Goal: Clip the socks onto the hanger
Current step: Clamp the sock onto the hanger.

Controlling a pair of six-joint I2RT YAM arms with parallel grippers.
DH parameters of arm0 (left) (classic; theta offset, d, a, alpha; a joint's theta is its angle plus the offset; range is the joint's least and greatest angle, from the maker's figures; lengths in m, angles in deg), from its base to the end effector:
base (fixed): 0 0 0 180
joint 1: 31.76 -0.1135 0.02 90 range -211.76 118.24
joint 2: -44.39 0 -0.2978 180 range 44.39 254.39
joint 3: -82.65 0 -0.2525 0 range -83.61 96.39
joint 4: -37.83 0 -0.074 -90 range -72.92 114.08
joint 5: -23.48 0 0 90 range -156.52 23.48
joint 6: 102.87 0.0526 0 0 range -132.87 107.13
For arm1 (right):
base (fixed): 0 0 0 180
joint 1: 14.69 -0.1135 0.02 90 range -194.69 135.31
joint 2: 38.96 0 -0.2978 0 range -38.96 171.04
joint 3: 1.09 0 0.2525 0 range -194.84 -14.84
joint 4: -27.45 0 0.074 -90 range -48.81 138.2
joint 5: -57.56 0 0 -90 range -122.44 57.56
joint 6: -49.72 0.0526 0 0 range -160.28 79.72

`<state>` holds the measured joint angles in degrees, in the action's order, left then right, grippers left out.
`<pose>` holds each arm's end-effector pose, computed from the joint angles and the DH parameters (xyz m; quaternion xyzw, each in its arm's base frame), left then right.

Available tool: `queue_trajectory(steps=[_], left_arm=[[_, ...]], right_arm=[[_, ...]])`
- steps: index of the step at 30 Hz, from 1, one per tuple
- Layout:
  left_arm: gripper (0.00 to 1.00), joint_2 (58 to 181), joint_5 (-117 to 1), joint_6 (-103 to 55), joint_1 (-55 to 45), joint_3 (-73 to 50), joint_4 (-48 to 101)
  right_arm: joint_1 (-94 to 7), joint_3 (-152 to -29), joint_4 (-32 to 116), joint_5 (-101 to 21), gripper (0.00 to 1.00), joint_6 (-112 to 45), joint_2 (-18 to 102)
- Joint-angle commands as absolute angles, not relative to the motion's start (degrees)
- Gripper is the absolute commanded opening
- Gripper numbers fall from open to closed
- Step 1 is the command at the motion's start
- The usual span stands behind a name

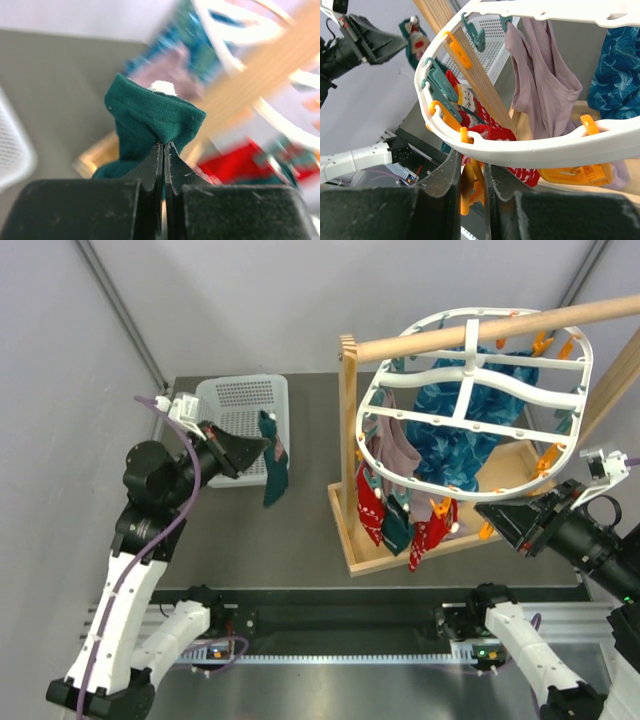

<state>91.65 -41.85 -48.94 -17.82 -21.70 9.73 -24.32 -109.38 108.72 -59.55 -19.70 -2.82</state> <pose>0.1518 -0.0603 0.4529 0.0164 0.7053 -0.4293 0.5639 -0.0275 0.0196 0.5103 -0.0807 0.7510 0.3365 0.5623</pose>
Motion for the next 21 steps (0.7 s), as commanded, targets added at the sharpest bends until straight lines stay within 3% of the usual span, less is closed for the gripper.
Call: queue_trajectory(steps=[1, 8, 15, 21], left_arm=[[0.0, 88.52, -25.5, -54.34, -16.47, -26.73, 12.13], [0.0, 76.12, -28.99, -58.92, -6.55, -35.52, 13.97], [0.0, 77.69, -31.8, -59.1, -0.13, -37.2, 16.6], [0.0, 84.89, -48.7, -54.1, 21.91, -34.83, 18.37]], right_arm=[[-24.71, -109.23, 108.43, -60.91, 0.0, -20.32, -1.08], [-24.71, -107.3, 107.2, -60.91, 0.0, -19.89, -1.52], [-24.71, -106.07, 106.67, -60.83, 0.0, -18.74, -1.61], [-24.71, -106.24, 107.02, -60.13, 0.0, -18.3, -1.52]])
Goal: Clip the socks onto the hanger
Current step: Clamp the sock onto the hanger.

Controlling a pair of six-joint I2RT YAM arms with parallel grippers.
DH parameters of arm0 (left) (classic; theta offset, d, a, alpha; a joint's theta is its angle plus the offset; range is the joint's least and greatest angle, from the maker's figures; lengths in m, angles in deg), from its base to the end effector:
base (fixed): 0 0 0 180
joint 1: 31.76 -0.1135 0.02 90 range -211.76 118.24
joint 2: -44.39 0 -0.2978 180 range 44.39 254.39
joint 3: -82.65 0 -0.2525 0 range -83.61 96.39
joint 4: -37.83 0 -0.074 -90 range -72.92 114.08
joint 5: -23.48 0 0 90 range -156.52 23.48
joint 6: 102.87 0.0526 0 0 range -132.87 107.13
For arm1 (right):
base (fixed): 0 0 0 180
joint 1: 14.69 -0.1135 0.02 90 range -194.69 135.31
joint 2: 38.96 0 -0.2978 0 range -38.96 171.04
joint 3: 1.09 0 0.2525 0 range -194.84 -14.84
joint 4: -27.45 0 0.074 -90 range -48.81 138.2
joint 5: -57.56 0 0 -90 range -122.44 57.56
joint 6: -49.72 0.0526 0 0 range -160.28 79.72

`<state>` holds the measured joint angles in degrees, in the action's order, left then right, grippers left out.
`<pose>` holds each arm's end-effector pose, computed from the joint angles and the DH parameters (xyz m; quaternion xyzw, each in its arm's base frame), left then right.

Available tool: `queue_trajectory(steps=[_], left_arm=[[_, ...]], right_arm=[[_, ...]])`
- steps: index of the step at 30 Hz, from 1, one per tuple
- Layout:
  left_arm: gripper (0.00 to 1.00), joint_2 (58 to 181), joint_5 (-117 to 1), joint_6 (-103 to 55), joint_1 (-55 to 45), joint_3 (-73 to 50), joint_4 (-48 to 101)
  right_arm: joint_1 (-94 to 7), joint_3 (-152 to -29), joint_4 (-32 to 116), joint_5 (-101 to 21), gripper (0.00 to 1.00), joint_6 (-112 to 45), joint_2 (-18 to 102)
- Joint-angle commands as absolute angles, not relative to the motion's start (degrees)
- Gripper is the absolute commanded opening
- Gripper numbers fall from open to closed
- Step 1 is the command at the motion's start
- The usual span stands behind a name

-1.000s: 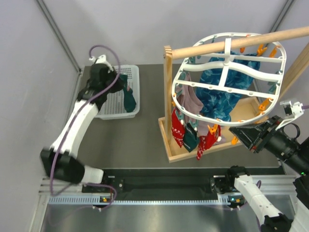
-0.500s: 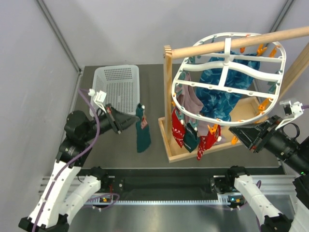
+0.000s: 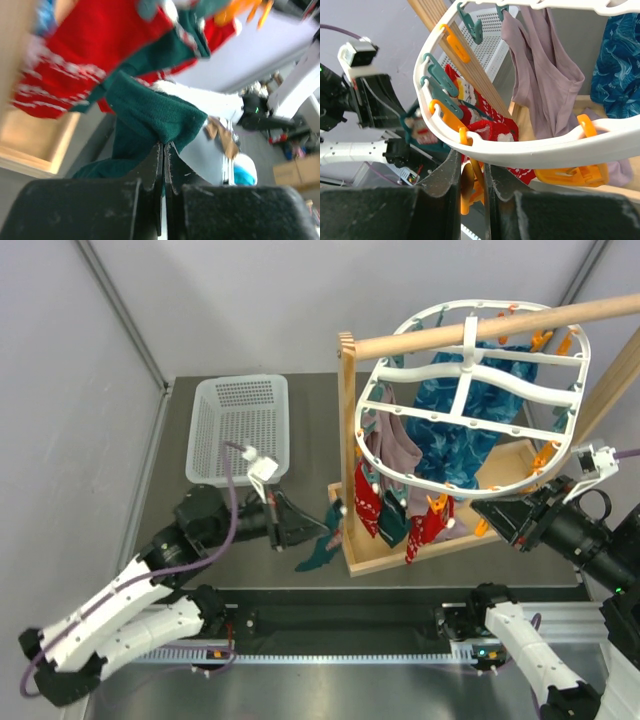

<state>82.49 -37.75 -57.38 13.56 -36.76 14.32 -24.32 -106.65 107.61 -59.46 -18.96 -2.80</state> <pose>0.0798 -0.1167 0.3917 0.1790 0.6898 -0.6048 0.3556 -0.0167 0.0214 0.5030 -0.0719 0.7603 0.3389 0.5496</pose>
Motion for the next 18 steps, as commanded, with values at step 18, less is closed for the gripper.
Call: queue_trajectory(steps=[18], left_arm=[[0.0, 115.92, -93.58, -32.3, 63.87, -12.6, 29.27]], right_arm=[[-24.71, -109.67, 108.69, -59.51, 0.0, -15.23, -1.08]])
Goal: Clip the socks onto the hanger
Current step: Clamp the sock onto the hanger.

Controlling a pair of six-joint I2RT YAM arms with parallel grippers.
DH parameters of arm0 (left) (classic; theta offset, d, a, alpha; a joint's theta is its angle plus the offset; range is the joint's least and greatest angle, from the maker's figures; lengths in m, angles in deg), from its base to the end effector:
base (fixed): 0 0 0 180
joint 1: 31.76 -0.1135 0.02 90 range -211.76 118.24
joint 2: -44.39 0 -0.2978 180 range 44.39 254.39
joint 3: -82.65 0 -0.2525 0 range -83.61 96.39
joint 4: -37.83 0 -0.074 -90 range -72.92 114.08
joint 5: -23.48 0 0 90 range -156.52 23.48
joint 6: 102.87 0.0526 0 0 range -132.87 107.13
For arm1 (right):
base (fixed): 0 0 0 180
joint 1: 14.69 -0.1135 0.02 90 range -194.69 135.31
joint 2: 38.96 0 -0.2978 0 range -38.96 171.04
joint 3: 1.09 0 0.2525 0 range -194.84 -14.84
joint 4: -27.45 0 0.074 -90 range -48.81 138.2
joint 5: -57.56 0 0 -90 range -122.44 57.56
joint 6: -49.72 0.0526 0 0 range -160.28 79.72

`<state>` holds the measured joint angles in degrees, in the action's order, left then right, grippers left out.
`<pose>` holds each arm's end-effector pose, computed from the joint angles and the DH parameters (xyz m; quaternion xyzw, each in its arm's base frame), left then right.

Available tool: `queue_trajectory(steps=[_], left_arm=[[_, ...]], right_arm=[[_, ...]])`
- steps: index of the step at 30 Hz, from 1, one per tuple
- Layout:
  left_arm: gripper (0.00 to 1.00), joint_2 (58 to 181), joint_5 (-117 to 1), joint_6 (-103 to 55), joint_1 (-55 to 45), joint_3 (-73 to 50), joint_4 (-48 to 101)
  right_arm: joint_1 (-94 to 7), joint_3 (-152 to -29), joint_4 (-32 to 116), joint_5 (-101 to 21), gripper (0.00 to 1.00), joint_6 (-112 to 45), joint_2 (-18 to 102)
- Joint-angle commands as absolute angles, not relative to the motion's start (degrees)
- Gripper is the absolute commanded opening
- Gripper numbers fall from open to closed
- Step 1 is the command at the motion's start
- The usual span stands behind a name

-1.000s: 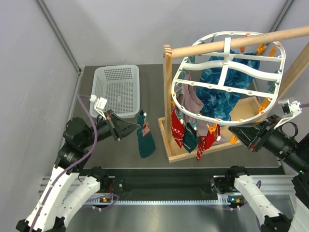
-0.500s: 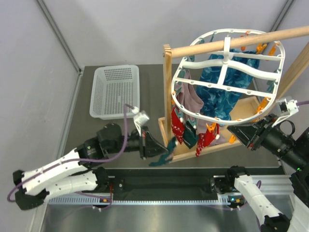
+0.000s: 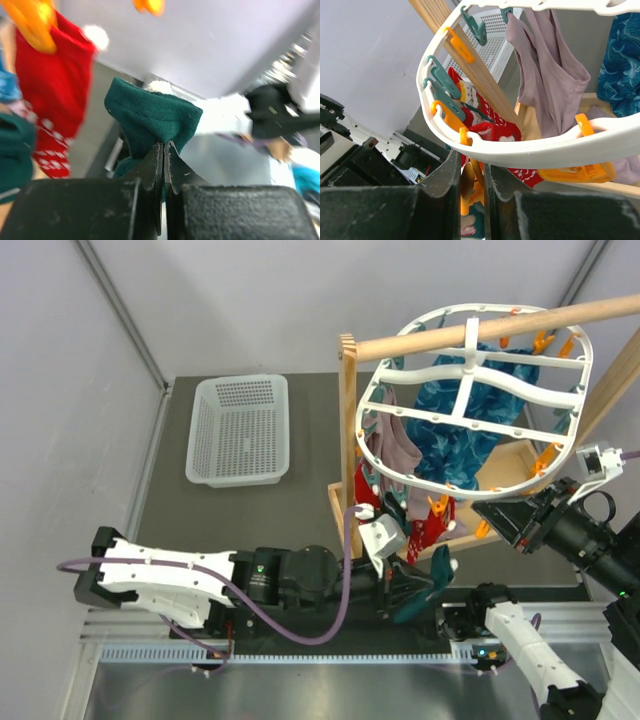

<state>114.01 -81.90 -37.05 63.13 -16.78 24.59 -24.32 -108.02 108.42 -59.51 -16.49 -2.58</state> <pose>-0.0107 -0.2890 0.4356 0.3379 0.6365 -0.5429 0.4313 -0.0206 0.0208 0.5064 -0.0566 0.7598 0.3511 0.5442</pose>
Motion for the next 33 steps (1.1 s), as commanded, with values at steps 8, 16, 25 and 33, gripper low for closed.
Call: queue_trajectory(steps=[8, 16, 25, 33], left_arm=[[0.0, 122.96, -101.77, -28.78, 65.63, -7.15, 32.43], [0.0, 122.26, -100.81, -26.58, 66.33, -8.8, 38.65], [0.0, 123.31, -99.39, -24.73, 66.42, -8.2, 41.48], [0.0, 124.63, -98.43, -24.03, 66.42, -7.23, 42.45]], right_arm=[[-24.71, -109.76, 109.4, -58.72, 0.0, -14.88, -1.35], [-24.71, -109.41, 109.84, -58.45, 0.0, -14.96, -1.78], [-24.71, -109.23, 109.75, -58.37, 0.0, -14.35, -1.87], [-24.71, -109.14, 109.75, -58.54, 0.0, -13.91, -2.14]])
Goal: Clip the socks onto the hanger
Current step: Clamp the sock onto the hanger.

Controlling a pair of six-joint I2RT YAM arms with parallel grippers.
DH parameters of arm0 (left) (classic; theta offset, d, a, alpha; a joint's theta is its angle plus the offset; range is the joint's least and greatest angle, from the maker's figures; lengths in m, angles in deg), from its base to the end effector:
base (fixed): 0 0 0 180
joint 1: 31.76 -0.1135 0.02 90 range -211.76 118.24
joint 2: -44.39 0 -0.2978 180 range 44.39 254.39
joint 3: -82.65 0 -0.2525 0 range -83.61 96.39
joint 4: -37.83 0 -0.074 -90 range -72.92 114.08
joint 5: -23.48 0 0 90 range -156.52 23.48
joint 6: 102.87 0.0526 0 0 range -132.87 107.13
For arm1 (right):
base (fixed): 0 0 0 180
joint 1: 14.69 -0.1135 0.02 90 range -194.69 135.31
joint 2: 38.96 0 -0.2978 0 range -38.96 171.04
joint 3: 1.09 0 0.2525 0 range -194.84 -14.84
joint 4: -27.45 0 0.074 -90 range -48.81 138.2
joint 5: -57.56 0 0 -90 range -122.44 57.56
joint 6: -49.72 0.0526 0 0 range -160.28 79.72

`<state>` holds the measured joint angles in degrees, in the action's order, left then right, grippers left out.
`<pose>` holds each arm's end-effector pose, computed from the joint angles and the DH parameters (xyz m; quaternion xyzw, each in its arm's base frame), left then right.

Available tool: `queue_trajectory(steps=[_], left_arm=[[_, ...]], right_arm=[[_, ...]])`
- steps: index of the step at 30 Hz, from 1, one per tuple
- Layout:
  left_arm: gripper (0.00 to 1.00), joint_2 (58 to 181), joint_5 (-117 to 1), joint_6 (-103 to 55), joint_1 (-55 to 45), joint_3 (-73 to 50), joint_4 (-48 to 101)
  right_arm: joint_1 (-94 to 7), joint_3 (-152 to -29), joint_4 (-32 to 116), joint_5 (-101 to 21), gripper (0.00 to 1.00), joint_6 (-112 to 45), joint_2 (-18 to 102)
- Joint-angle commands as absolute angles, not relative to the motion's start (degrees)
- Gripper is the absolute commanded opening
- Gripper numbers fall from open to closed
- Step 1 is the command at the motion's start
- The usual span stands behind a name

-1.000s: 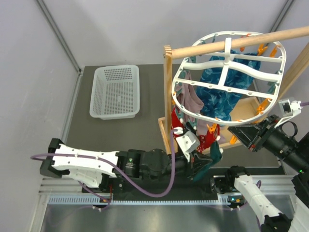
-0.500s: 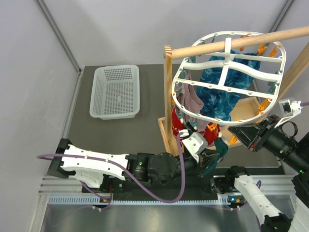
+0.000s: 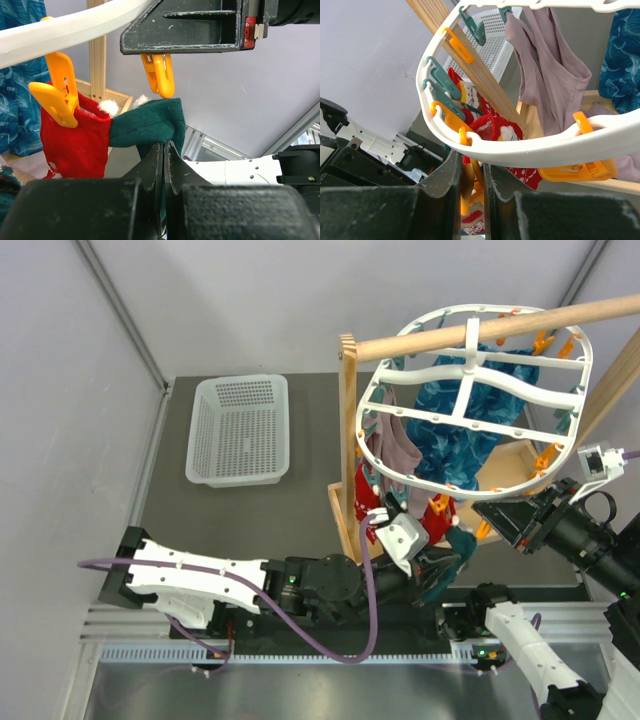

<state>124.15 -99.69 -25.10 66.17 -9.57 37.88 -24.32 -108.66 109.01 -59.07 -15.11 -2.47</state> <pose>-0.0176 -0.3347 0.4584 0.2693 0.6072 -0.4863 0.5677 -0.0222 0.0201 0.5074 -0.0448 0.7611 0.3551 0.5410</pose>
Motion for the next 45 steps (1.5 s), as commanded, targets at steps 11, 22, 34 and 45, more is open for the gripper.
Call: queue_trajectory(steps=[11, 22, 34, 45], left_arm=[[0.0, 129.46, -104.12, -15.78, 70.28, -1.96, 42.1], [0.0, 130.26, -114.06, -9.53, 70.9, -2.57, 44.99], [0.0, 132.45, -113.81, -5.05, 70.9, -3.36, 49.83], [0.0, 133.42, -114.77, -3.73, 71.07, -5.56, 56.24]], right_arm=[[-24.71, -110.11, 111.07, -56.78, 0.0, -13.21, -1.96], [-24.71, -110.37, 111.24, -57.13, 0.0, -13.21, -2.05], [-24.71, -110.11, 110.19, -57.84, 0.0, -12.07, -2.05], [-24.71, -108.18, 107.38, -57.4, 0.0, -7.41, -3.63]])
